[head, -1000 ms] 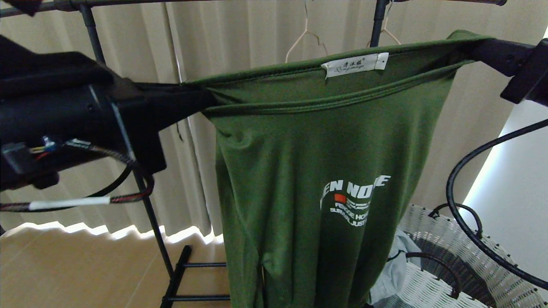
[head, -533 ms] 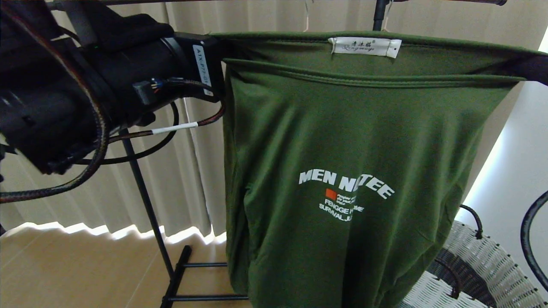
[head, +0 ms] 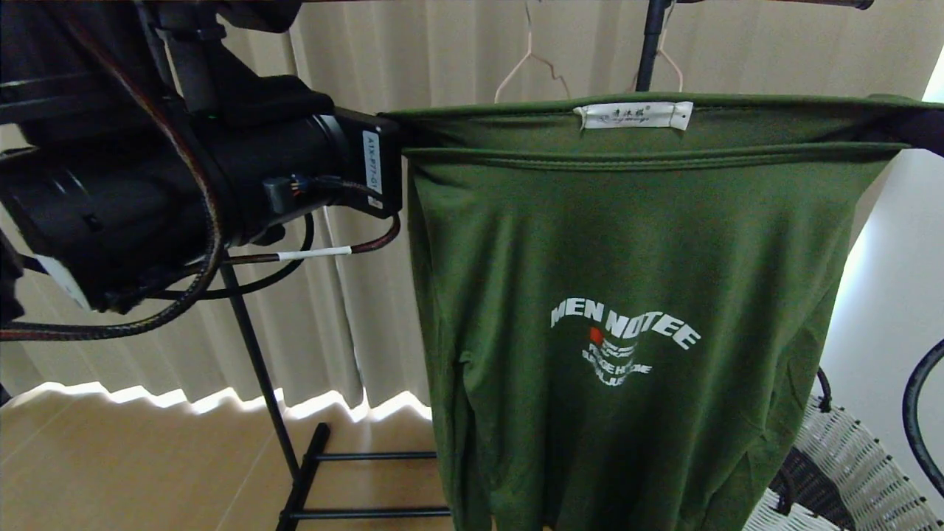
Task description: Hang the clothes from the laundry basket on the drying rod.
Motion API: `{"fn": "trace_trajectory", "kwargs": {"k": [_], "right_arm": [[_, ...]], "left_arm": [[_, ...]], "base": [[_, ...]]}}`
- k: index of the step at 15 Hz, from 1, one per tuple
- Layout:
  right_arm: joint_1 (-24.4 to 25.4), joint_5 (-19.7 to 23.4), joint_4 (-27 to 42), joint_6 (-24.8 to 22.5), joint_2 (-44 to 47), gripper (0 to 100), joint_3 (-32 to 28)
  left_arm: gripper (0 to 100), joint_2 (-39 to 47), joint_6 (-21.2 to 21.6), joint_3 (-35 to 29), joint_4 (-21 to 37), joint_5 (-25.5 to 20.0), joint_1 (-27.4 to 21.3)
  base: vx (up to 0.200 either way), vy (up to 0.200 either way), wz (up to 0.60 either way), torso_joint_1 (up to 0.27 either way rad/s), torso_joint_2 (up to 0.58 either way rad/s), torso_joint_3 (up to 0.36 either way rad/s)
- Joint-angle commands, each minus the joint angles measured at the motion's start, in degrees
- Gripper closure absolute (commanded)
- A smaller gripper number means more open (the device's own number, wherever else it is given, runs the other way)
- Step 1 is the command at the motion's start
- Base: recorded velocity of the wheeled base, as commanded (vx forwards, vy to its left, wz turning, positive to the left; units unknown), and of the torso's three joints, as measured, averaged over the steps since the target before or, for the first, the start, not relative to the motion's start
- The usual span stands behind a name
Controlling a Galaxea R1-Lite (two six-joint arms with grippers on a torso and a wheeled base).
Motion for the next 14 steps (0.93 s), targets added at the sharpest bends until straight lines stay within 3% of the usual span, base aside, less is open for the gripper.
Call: {"fn": "trace_trajectory", "kwargs": {"k": [1,3,6,9,14], "right_arm": [[-0.5,0.1,-1.8,-0.1,2.0,100,0.4],[-0.1,0.4,-2.3,0.2,2.6,100,0.6],[3.8,0.5,-2.4,0.2,2.6,100,4.8],[3.9,0.5,-2.5,0.4,3.5,100,5.5],[3.9,0.5,-7.4,0.1,5.6,100,6.0]], "left_arm": [[100,-3.6,-0.4,-0.2,2.5,-0.3,-0.3],[100,-4.2,-0.4,0.5,2.6,-0.3,-0.5],[100,-6.4,-0.4,6.7,2.6,-0.3,-1.0],[100,-6.4,-0.2,9.3,2.8,-0.3,-1.2],[100,-6.9,0.0,6.7,9.5,-0.2,-1.2]], "base": [[0.0,0.0,0.0,0.0,0.0,0.0],[0.0,0.0,0.0,0.0,0.0,0.0],[0.0,0.0,0.0,0.0,0.0,0.0],[0.0,0.0,0.0,0.0,0.0,0.0],[0.0,0.0,0.0,0.0,0.0,0.0]]}}
